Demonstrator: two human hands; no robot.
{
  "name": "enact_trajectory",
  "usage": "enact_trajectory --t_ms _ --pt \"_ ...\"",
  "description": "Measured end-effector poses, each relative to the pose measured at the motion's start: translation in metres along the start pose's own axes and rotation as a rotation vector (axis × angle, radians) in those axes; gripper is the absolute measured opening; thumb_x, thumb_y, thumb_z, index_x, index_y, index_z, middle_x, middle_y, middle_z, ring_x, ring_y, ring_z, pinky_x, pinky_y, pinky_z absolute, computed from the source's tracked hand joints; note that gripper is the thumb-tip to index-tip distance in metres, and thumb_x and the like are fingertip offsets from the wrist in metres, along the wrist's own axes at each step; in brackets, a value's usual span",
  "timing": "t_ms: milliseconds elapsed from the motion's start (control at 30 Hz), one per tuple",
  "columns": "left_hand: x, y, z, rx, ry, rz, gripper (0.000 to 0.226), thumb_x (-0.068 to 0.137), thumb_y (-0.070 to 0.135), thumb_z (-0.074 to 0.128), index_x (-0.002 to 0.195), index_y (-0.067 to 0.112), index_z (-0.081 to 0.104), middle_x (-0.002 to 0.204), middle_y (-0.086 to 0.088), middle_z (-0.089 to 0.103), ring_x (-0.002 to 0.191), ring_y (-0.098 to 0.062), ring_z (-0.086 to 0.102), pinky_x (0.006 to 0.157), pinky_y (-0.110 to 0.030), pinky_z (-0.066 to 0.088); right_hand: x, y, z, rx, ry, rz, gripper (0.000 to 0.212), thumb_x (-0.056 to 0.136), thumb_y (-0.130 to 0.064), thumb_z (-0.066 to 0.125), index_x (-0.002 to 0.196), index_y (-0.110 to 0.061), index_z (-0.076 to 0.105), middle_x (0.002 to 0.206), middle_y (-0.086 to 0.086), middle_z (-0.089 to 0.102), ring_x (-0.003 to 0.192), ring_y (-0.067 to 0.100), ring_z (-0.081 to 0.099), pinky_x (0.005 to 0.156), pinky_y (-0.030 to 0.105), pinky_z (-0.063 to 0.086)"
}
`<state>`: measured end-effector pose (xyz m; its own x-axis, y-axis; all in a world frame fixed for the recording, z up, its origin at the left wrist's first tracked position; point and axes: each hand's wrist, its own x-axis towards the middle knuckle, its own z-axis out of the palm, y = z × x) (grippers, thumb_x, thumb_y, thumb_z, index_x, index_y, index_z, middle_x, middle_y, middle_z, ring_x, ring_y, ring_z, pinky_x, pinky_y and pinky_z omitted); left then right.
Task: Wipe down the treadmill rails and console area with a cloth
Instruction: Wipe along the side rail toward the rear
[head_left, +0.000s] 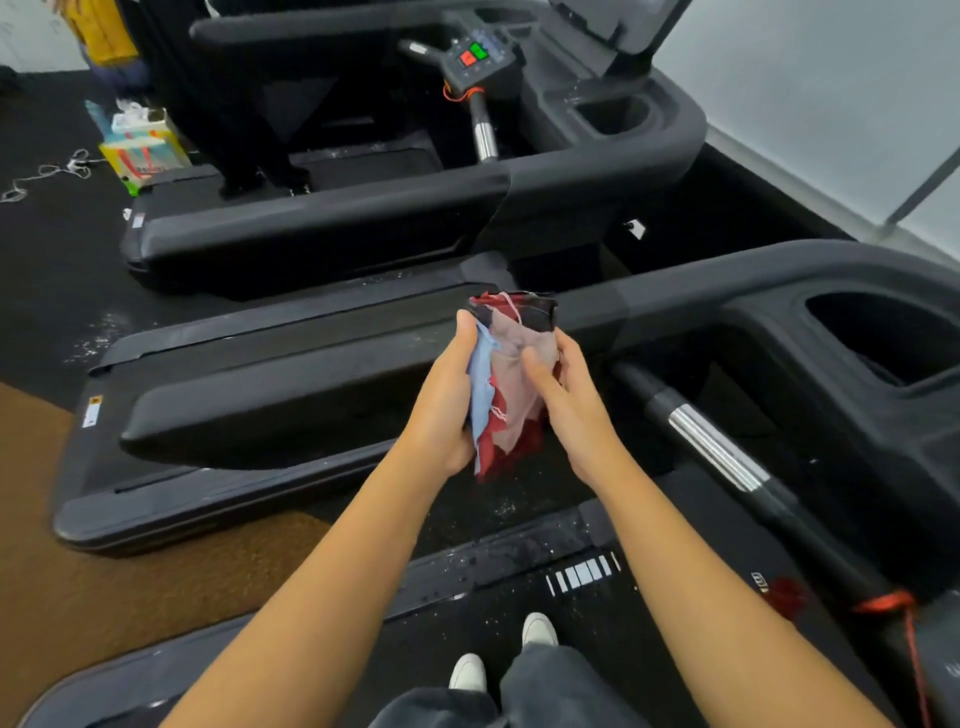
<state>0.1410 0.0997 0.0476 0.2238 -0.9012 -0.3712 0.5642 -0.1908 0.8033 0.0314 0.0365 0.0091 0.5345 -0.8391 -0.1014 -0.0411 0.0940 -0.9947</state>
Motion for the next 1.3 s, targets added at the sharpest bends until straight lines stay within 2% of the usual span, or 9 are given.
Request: enact_trajectory --t_ms 267,367,467,767,867,1000,1100,1167,1300 --pt "0.01 -0.036 0.033 0.176 -0.299 -0.183 0.042 0.093 0.054 0.032 0.103 0.025 0.061 0.091 0.003 0.074 0.088 -0.014 0.07 0.073 -0.028 0.056 -0.047 0.017 -0.065 -0.031 0.227 0.091 0.009 0.089 -0.023 0.062 0.096 -0.018 0.064 0.1 0.009 0.07 0.096 0.024 0.067 0.085 0.042 0.055" --pt "0.013 -0.047 0.051 0.409 -0.416 -0.177 0.022 0.092 0.036 0.05 0.105 0.023 0.061 0.102 0.0 0.072 0.093 -0.015 0.069 0.08 -0.029 0.056 -0.068 0.017 -0.09 -0.07 0.349 0.083 0.015 0.087 -0.022 0.065 0.101 -0.014 0.065 0.098 0.01 0.07 0.094 0.026 0.067 0.084 0.045 0.055" --pt "0.021 -0.059 0.067 0.622 -0.427 -0.144 0.027 0.085 0.021 0.065 0.111 0.02 0.058 0.11 -0.004 0.068 0.099 -0.02 0.066 0.09 -0.041 0.053 -0.088 0.013 -0.113 -0.141 0.456 0.068 0.015 0.085 -0.024 0.067 0.099 -0.021 0.064 0.097 0.004 0.069 0.093 0.023 0.066 0.081 0.04 0.056" --pt "0.058 -0.09 0.115 0.799 -0.297 0.027 0.013 0.081 0.019 0.07 0.093 0.014 0.066 0.097 -0.008 0.071 0.087 -0.021 0.068 0.079 -0.037 0.057 -0.119 0.011 -0.173 -0.304 0.771 0.118 0.049 0.081 -0.019 0.072 0.118 -0.027 0.041 0.095 0.006 0.06 0.083 0.017 0.058 0.076 0.032 0.05" --pt "0.068 -0.1 0.124 0.93 -0.244 0.122 0.02 0.082 0.026 0.069 0.098 0.015 0.064 0.098 -0.002 0.068 0.088 -0.017 0.065 0.076 -0.032 0.055 -0.119 0.011 -0.18 -0.509 0.755 0.063 0.049 0.085 -0.012 0.064 0.125 -0.026 0.039 0.088 0.006 0.051 0.072 0.009 0.049 0.065 0.018 0.041" --pt "0.076 -0.106 0.124 1.081 -0.161 0.295 0.022 0.082 0.027 0.069 0.101 0.017 0.063 0.094 0.004 0.061 0.085 -0.012 0.058 0.07 -0.023 0.048 -0.113 0.017 -0.177 -0.733 0.644 0.07 0.029 0.092 -0.014 0.055 0.12 -0.019 0.054 0.114 0.002 0.041 0.078 0.001 0.044 0.071 0.001 0.034" --pt "0.079 -0.108 0.124 1.072 -0.144 0.386 0.024 0.082 0.025 0.07 0.101 0.019 0.057 0.09 0.005 0.06 0.078 -0.009 0.057 0.062 -0.016 0.045 -0.113 0.02 -0.176 -0.812 0.602 0.108 0.031 0.095 -0.021 0.052 0.125 -0.015 0.055 0.127 0.004 0.037 0.105 0.009 0.042 0.088 0.009 0.029" --pt "0.08 -0.107 0.124 1.042 -0.148 0.432 0.025 0.082 0.025 0.07 0.098 0.021 0.051 0.086 0.003 0.061 0.075 -0.009 0.058 0.061 -0.019 0.049 -0.115 0.02 -0.176 -0.943 0.571 0.135 0.041 0.094 -0.035 0.05 0.131 -0.018 0.052 0.139 0.005 0.031 0.124 0.018 0.029 0.105 0.028 0.028" --pt "0.084 -0.102 0.128 1.085 -0.19 0.521 0.016 0.085 0.021 0.066 0.094 0.019 0.053 0.087 0.007 0.058 0.08 -0.011 0.059 0.071 -0.023 0.052 -0.117 0.021 -0.172 -1.188 0.417 0.215 0.076 0.081 -0.065 0.051 0.142 -0.023 0.035 0.152 0.002 0.016 0.136 0.022 0.015 0.111 0.041 0.017"
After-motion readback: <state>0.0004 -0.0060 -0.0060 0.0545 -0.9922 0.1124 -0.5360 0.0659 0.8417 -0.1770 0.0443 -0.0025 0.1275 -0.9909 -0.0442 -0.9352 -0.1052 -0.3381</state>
